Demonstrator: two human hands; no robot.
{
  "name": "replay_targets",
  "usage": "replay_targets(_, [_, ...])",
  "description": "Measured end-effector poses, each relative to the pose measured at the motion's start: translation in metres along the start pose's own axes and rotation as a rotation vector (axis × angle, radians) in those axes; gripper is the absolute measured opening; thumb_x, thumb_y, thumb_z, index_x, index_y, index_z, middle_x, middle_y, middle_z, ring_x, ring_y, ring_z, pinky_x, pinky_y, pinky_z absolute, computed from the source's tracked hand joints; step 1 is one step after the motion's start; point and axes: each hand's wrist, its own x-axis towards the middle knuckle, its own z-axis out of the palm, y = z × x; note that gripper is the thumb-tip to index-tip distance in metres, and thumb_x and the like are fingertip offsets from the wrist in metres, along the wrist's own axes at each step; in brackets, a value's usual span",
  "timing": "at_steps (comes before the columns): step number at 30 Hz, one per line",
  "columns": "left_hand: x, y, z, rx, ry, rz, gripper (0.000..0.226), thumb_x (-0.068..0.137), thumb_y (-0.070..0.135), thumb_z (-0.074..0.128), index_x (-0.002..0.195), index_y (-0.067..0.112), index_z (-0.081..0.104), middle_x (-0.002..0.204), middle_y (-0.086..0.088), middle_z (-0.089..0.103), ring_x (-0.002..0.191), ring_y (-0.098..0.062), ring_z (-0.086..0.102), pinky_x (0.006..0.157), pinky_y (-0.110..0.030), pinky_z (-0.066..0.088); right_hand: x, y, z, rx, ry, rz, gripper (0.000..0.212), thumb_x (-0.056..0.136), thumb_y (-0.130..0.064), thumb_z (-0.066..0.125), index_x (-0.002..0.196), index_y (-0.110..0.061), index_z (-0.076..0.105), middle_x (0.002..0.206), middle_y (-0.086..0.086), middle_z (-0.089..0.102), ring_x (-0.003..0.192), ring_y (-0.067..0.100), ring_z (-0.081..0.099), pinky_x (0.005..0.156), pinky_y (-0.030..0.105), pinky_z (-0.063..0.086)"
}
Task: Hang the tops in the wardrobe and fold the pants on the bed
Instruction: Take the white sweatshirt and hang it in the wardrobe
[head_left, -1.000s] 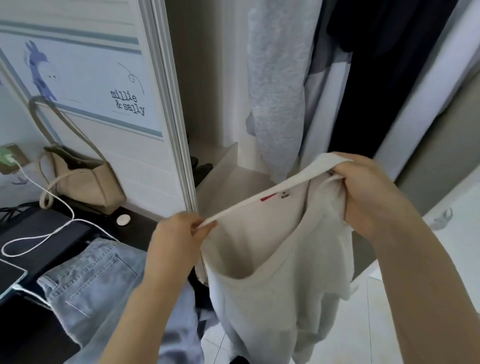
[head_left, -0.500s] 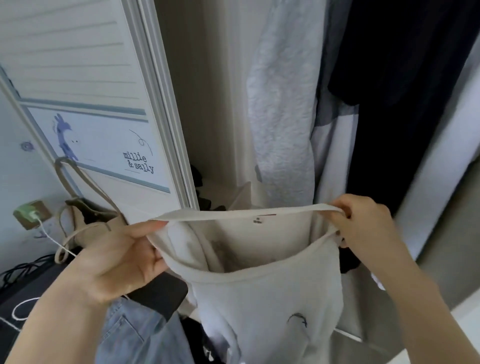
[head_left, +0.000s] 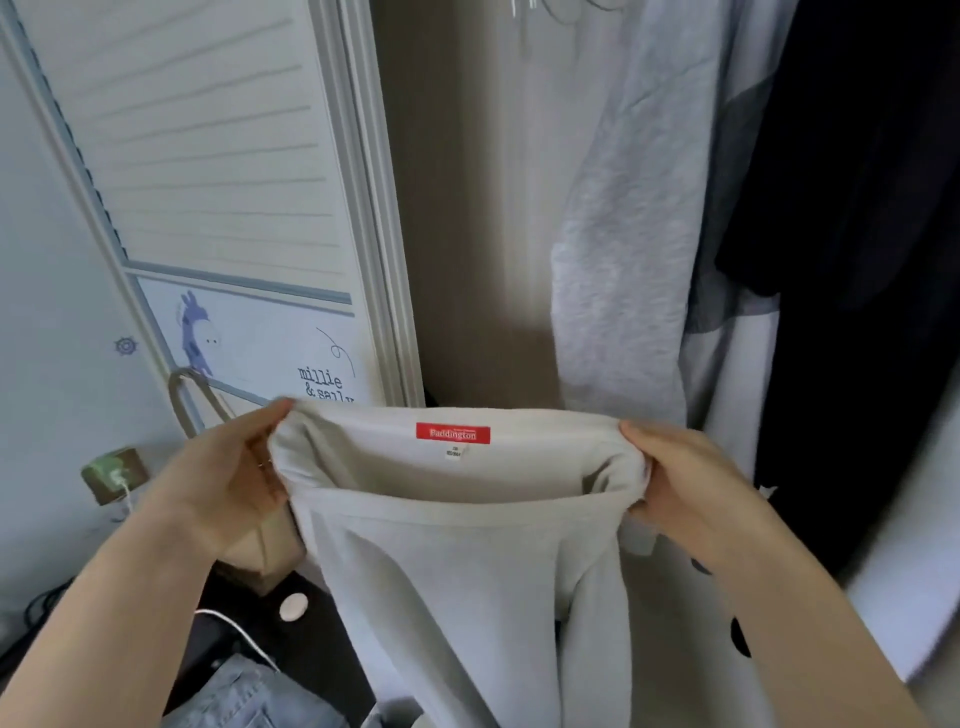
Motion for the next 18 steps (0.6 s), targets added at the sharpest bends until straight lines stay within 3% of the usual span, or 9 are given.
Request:
replay_targets(2, [0.011,0.021,0.006,0.008,0.09,0.066,0.025,0.091,0.02,0.061,0.07,0.018,0.074,0.08,0.0,0.066,0.065,-0.011,0.066,0.064,-0.027,0.051,0.007,-0.014,0.011,-0.15,0.054,-0.118,0.021,0.093,-0.016,0.057,0.084,-0.003,0.071,0.082,0.02,0.068,0.077,0.031,0.064,0.069,0.039,0.052])
replay_targets(3, [0.014,0.033,0.012,0.018,0.105,0.111,0.026,0.092,0.02,0.062,0.069,0.017,0.073,0.08,-0.001,0.066,0.07,-0.013,0.065,0.064,-0.027,0.051,0.009,-0.022,0.016,-0.245,0.068,-0.177,0.024,0.093,-0.017,0.058,0.077,-0.005,0.072,0.078,0.018,0.068,0.077,0.03,0.064,0.073,0.042,0.052])
replay_targets(6, [0.016,0.063,0.038,0.029,0.073,0.205,0.016,0.095,0.018,0.058,0.09,0.006,0.067,0.091,-0.009,0.065,0.089,-0.022,0.063,0.077,-0.034,0.052,0.01,-0.046,0.026,-0.631,0.031,-0.352,0.03,0.094,-0.019,0.056,0.076,0.002,0.067,0.068,0.016,0.062,0.071,0.023,0.06,0.071,0.037,0.051])
replay_targets(10, [0.019,0.1,0.07,0.01,-0.024,0.275,0.022,0.096,0.015,0.056,0.109,0.0,0.064,0.104,-0.016,0.063,0.102,-0.028,0.062,0.091,-0.041,0.051,0.003,-0.09,0.042,-1.018,-0.197,-0.409,0.026,0.094,-0.013,0.056,0.078,0.005,0.067,0.063,0.005,0.064,0.058,0.009,0.062,0.056,0.021,0.05])
replay_targets(12, [0.02,0.116,0.085,0.008,-0.035,0.31,0.02,0.094,0.015,0.059,0.106,0.001,0.065,0.102,-0.014,0.064,0.098,-0.026,0.065,0.086,-0.036,0.056,-0.004,-0.109,0.055,-1.17,-0.268,-0.415,0.023,0.093,-0.013,0.056,0.078,-0.003,0.07,0.069,0.008,0.071,0.064,0.013,0.069,0.061,0.026,0.057])
replay_targets(14, [0.025,0.132,0.098,0.008,-0.052,0.349,0.014,0.094,0.016,0.06,0.096,0.003,0.066,0.089,-0.008,0.068,0.085,-0.02,0.068,0.071,-0.028,0.058,-0.01,-0.125,0.073,-1.241,-0.356,-0.398,0.021,0.094,-0.015,0.054,0.084,-0.006,0.07,0.077,0.01,0.073,0.069,0.018,0.071,0.071,0.032,0.057])
replay_targets(16, [0.031,0.148,0.109,0.029,-0.083,0.381,0.015,0.094,0.016,0.06,0.09,0.004,0.066,0.078,-0.006,0.069,0.073,-0.015,0.07,0.063,-0.024,0.056,-0.014,-0.149,0.093,-1.217,-0.435,-0.403,0.023,0.096,-0.021,0.052,0.09,-0.006,0.068,0.08,0.008,0.073,0.07,0.018,0.071,0.071,0.031,0.055])
replay_targets(18, [0.038,0.161,0.121,0.063,-0.091,0.408,0.016,0.095,0.016,0.06,0.09,0.003,0.067,0.074,-0.005,0.071,0.069,-0.012,0.071,0.065,-0.024,0.055,-0.016,-0.18,0.114,-1.238,-0.435,-0.482,0.028,0.096,-0.03,0.051,0.094,-0.008,0.069,0.083,0.004,0.074,0.076,0.013,0.07,0.071,0.026,0.055])
